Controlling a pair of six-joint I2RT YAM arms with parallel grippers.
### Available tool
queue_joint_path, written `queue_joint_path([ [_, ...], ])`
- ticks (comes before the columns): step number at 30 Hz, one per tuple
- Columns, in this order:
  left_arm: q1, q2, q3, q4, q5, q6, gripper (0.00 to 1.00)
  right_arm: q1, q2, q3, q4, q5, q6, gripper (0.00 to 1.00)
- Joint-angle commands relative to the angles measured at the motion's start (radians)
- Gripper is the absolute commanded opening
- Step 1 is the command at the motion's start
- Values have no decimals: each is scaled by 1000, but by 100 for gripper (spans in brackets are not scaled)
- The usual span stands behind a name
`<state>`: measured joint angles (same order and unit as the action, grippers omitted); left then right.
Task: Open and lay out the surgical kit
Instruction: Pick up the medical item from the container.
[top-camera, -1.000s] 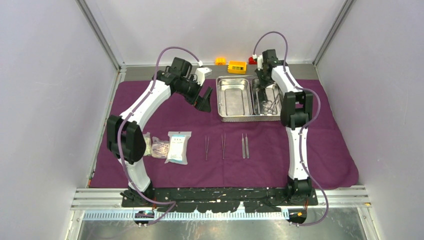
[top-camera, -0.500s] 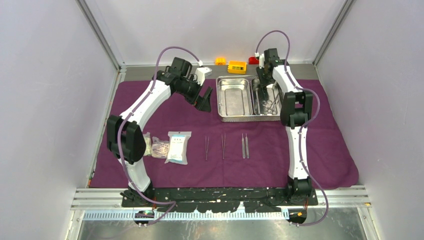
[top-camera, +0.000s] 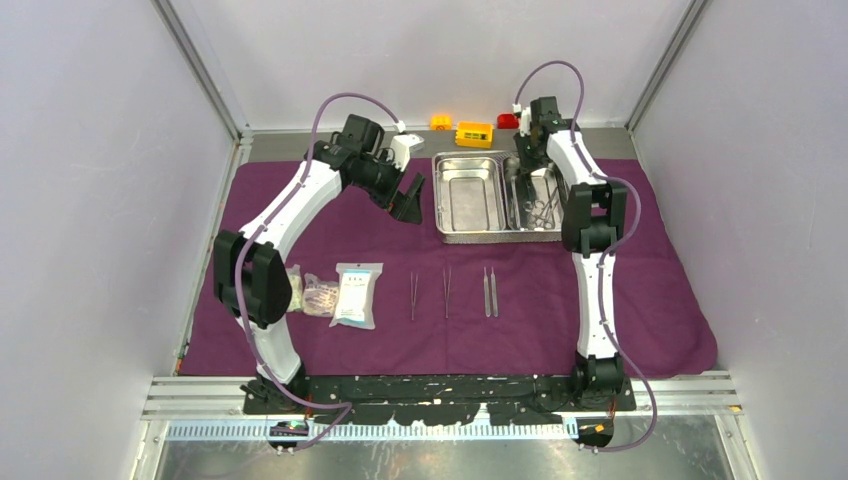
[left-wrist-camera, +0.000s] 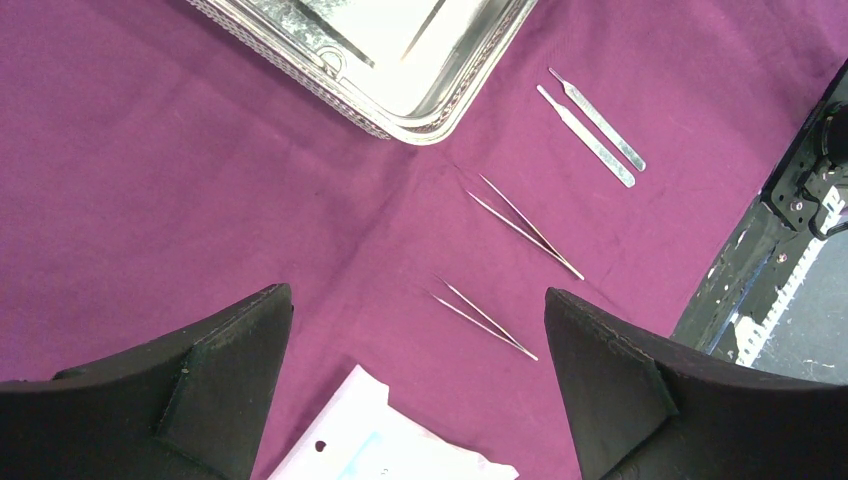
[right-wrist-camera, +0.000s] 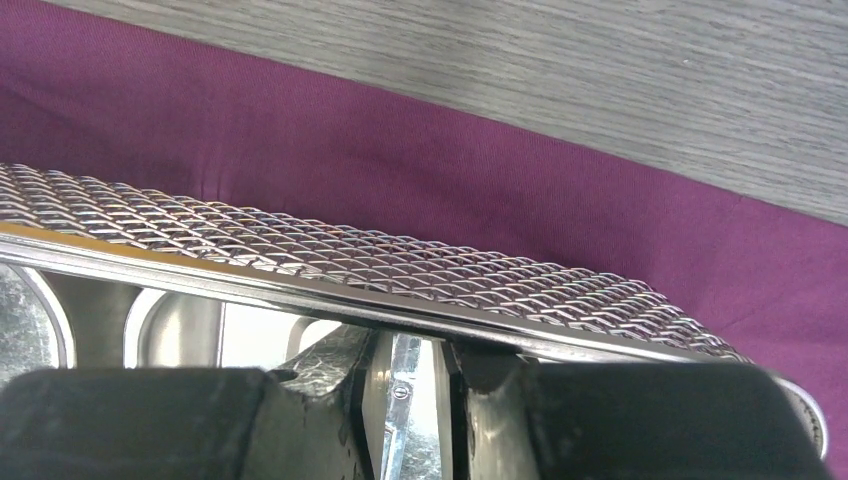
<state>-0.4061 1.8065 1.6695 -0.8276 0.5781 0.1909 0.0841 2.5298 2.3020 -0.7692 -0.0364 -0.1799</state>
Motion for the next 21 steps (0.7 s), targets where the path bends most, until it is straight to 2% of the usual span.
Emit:
queue_joint_path([
  [1, 3, -24, 17, 19, 31, 1, 100, -18, 42, 20, -1, -20, 30, 26],
  [12, 3, -35, 9, 24, 38, -4, 100, -32, 67, 33, -25, -30, 38, 25],
  [21, 3, -42, 3, 26, 39, -4, 100, -41, 81, 48, -33, -43, 40, 16],
])
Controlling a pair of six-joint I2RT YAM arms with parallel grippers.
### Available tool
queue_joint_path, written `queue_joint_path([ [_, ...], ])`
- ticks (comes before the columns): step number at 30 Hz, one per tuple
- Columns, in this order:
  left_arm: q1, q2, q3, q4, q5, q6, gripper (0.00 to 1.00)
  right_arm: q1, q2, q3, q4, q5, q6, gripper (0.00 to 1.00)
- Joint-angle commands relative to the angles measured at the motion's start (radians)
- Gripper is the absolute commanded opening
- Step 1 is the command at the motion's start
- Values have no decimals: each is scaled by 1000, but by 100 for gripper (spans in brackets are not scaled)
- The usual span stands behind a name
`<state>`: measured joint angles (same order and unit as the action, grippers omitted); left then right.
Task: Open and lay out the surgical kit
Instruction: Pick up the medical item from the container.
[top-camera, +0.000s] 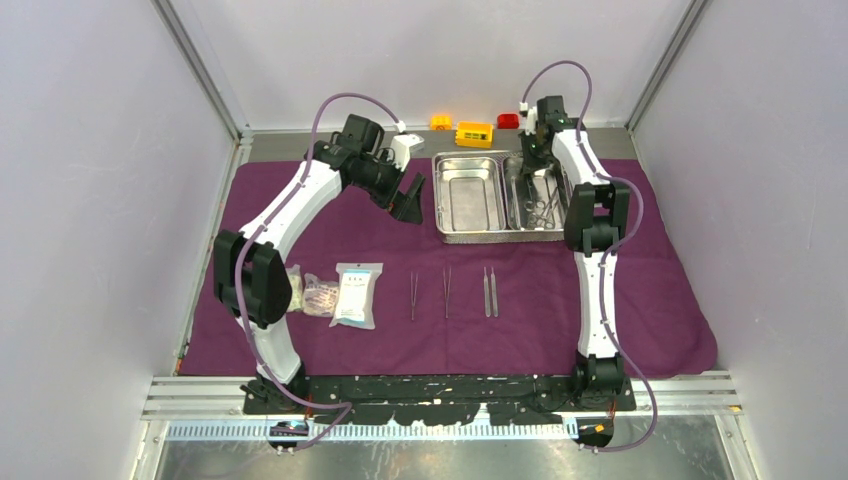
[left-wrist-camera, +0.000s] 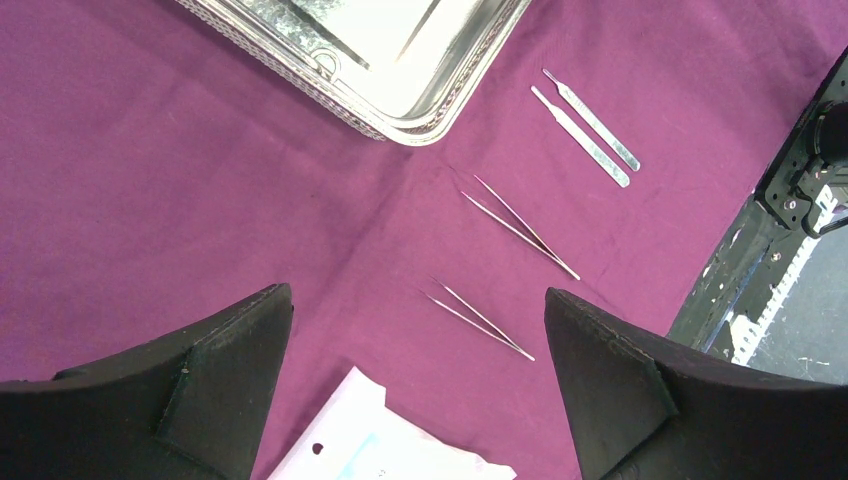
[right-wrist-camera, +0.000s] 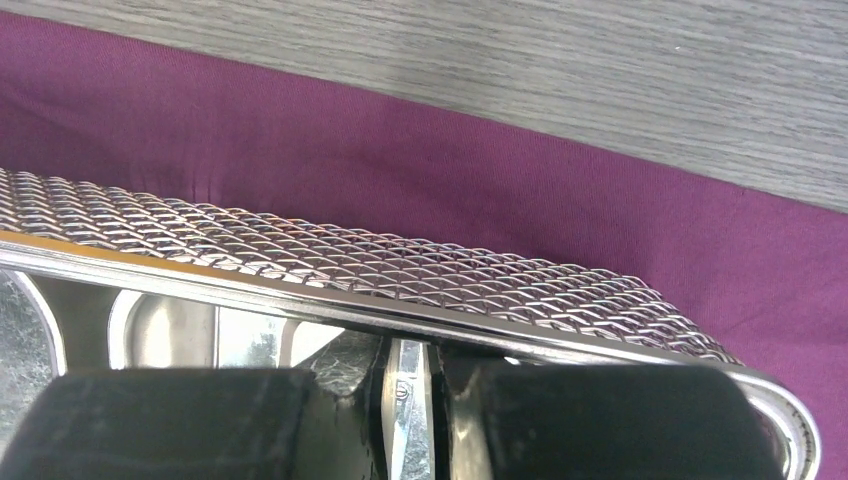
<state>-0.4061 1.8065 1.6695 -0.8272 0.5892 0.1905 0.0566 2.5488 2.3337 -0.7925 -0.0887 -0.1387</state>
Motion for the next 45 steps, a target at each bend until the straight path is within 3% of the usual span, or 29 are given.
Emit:
queue_joint_path([
  [1, 3, -44, 2, 26, 27, -3, 100, -15, 60, 20, -11, 9, 0, 15],
  [12, 3, -33, 5, 44, 19, -5, 100, -17, -16, 37, -10, 2, 18, 0],
  [21, 0, 43, 86, 87, -22, -63, 99, -17, -104, 49, -12, -21, 46, 0],
  [45, -116, 426, 542, 235, -70, -372, 91, -15, -233, 52, -41, -56, 110, 0],
])
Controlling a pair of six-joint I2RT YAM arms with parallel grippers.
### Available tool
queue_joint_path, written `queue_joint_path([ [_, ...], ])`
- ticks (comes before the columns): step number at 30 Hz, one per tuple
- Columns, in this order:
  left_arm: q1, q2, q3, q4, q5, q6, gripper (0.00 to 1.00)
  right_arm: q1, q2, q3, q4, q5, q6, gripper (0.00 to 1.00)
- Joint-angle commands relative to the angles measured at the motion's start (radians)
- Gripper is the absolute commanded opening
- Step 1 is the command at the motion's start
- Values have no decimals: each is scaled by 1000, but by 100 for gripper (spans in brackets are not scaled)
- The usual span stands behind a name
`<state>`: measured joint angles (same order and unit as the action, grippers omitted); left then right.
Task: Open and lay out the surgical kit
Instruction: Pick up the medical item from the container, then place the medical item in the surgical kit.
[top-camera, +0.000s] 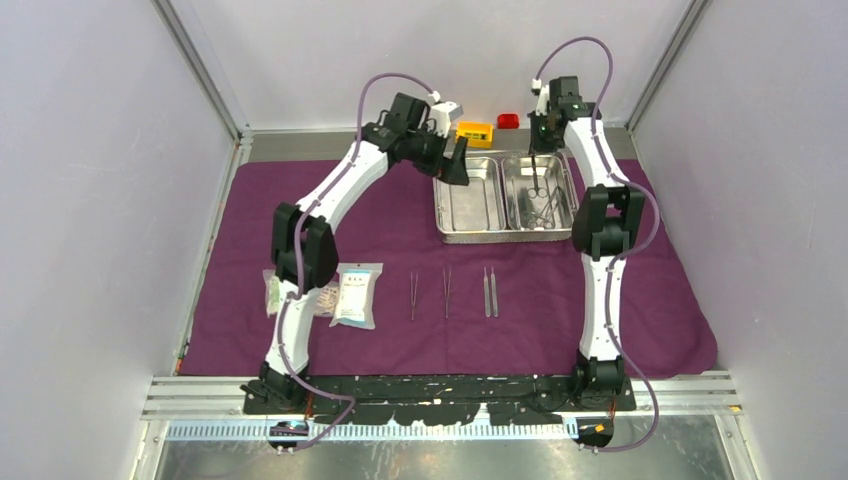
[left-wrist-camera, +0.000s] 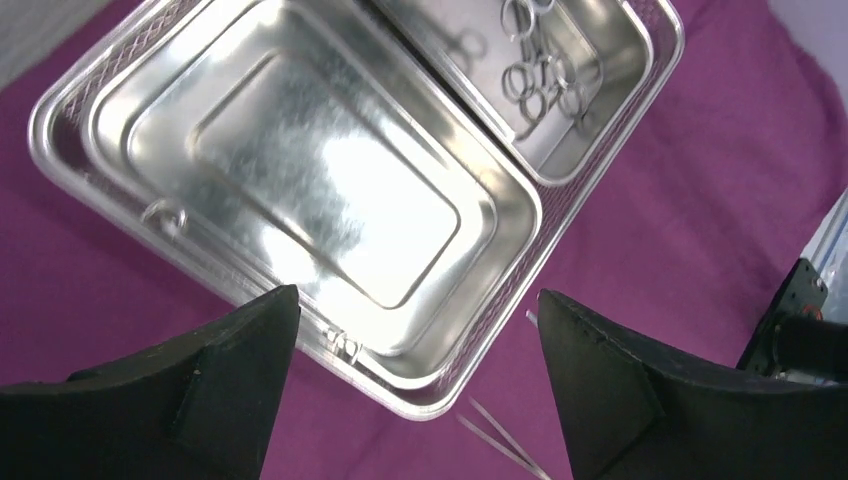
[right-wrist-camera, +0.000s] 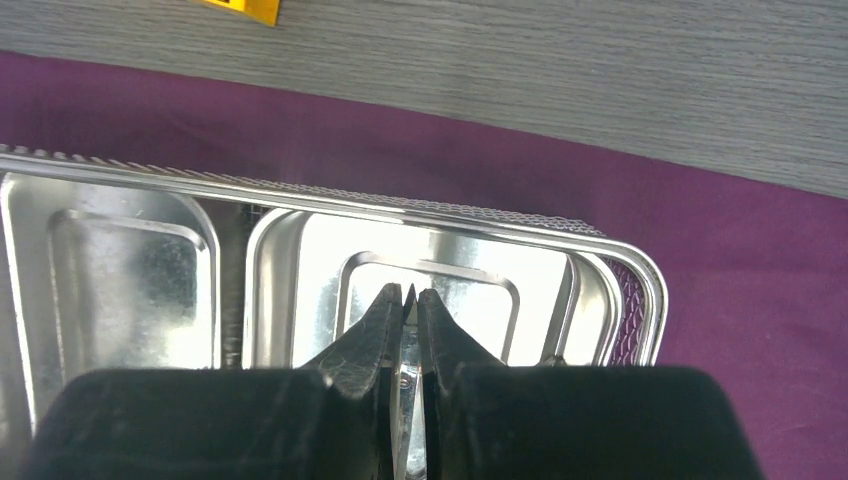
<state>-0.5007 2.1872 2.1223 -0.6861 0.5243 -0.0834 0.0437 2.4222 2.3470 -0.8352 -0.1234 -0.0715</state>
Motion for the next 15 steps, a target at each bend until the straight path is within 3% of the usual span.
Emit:
queue_joint_path([
  [1, -25, 64, 113, 113, -3, -127, 89, -2, -112, 40, -1, -24, 50, 0],
  [7, -52, 188, 247, 218, 17, -287, 82, -3, -154, 36, -16, -51, 110, 0],
  [15, -86, 293, 304, 412, 60, -438, 78, 10, -247, -41, -11, -98, 176, 0],
])
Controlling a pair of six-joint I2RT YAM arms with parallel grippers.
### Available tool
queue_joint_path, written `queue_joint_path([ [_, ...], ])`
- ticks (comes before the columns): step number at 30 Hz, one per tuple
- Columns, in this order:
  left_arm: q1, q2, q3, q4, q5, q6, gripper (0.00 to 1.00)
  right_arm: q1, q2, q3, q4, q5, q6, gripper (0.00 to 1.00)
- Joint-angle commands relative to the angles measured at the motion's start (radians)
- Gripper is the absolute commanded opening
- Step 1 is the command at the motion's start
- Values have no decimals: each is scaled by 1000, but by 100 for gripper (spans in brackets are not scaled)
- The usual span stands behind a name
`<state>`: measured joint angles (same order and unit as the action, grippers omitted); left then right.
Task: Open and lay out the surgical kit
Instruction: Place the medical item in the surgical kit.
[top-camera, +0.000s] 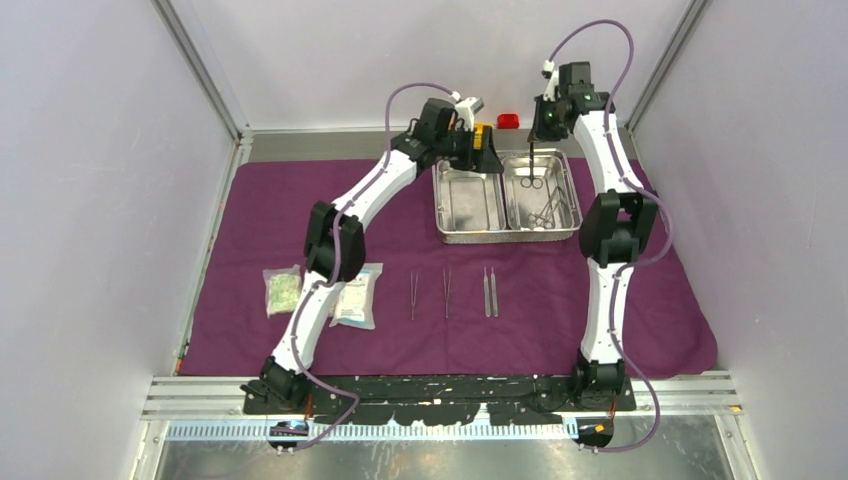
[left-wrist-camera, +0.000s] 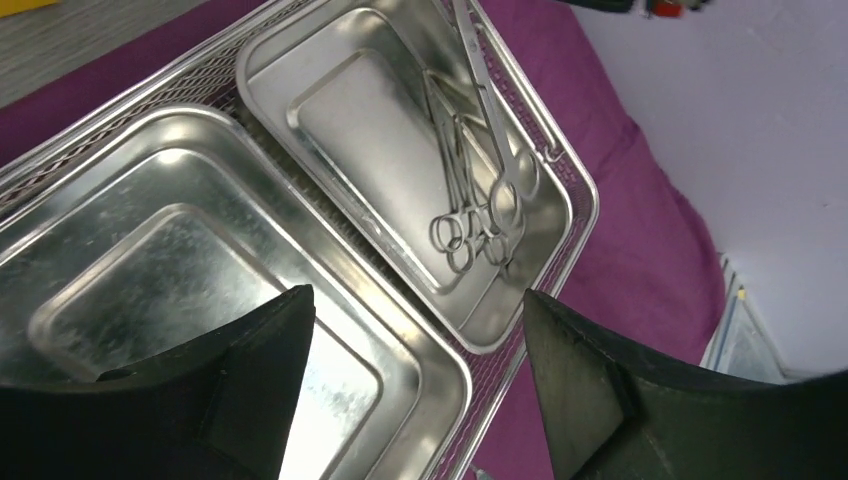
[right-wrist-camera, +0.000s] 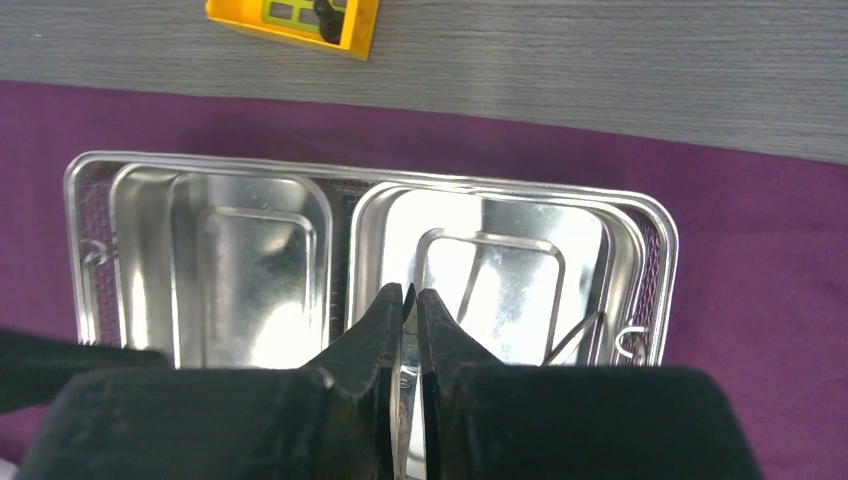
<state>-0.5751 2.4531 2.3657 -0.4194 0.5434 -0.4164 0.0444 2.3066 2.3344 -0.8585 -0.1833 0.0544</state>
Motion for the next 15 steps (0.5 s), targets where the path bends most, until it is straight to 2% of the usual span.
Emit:
queue_joint_path([
  [1, -14, 37, 60, 165, 46, -121, 78, 12, -147, -45, 19, -39, 57, 0],
  [9, -32, 82, 62, 303, 130, -245, 77, 35, -241, -167, 53, -53, 79, 0],
  [15, -30, 38, 3, 325, 148, -255, 77, 42, -301, -261, 69, -40, 66, 0],
])
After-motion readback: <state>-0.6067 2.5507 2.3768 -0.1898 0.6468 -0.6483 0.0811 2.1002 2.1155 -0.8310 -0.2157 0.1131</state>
